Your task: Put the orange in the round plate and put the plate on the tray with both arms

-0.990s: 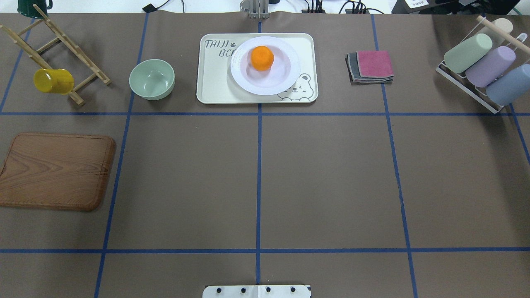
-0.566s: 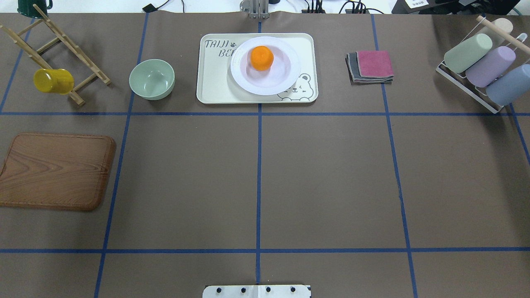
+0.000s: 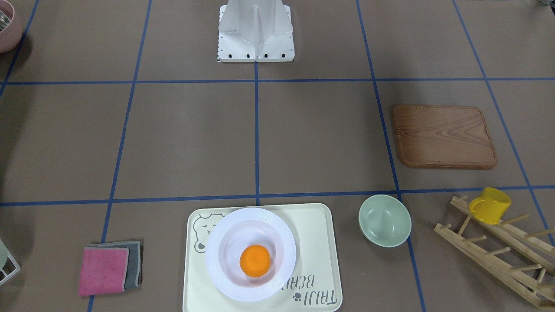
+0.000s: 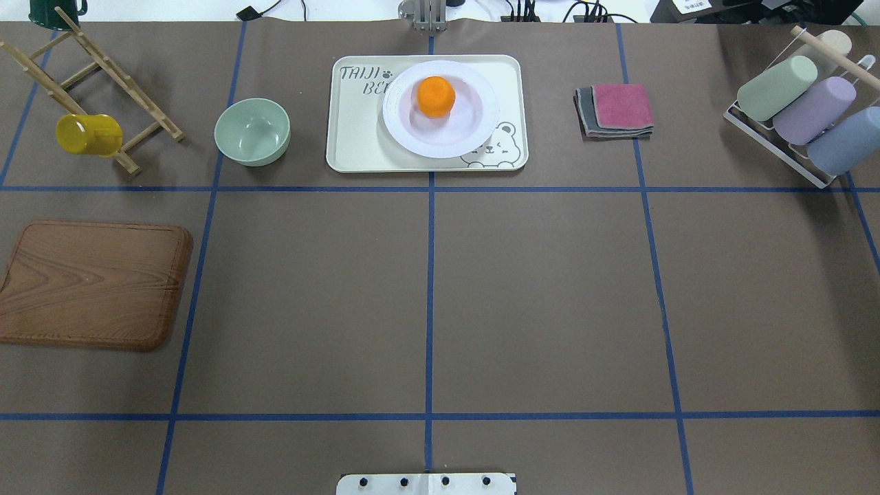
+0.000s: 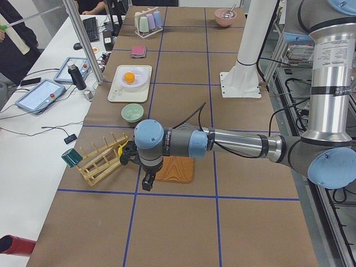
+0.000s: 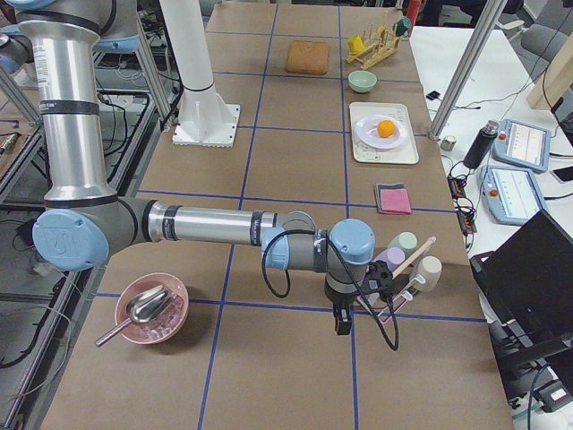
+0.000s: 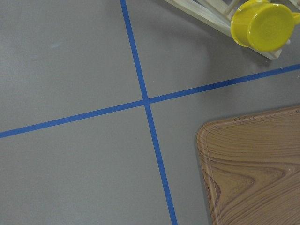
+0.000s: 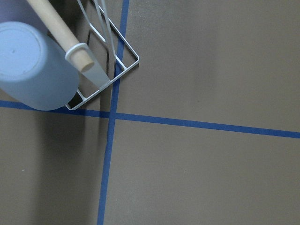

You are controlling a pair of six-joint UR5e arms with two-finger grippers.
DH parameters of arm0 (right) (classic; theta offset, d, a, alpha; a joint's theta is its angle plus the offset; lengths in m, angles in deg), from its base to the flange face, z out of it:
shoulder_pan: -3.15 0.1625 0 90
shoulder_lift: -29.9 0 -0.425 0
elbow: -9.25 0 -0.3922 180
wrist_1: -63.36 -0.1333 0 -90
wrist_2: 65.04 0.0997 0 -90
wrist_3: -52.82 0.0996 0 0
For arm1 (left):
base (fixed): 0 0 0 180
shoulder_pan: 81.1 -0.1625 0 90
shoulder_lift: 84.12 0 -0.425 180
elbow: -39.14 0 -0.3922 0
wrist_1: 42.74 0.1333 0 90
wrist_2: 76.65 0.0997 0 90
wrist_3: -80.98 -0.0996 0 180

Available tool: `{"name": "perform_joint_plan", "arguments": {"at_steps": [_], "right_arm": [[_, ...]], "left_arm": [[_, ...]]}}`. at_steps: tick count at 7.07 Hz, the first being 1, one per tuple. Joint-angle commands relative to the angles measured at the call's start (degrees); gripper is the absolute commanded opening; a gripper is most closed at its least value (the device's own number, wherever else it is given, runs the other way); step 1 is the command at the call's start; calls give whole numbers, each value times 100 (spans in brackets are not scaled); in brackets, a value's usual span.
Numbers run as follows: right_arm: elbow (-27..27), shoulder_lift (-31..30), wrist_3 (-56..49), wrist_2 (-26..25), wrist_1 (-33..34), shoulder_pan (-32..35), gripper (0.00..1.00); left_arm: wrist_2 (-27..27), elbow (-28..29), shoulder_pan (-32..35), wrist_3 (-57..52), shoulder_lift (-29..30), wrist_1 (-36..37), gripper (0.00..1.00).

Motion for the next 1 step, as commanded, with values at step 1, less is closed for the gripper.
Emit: {"name": "perform_joint_plan", "arguments": {"at_steps": [1], "right_arm": [[-8, -9, 0, 0, -11, 0, 100]], "left_arm": [[6, -1, 0, 0, 0, 3, 99]]}}
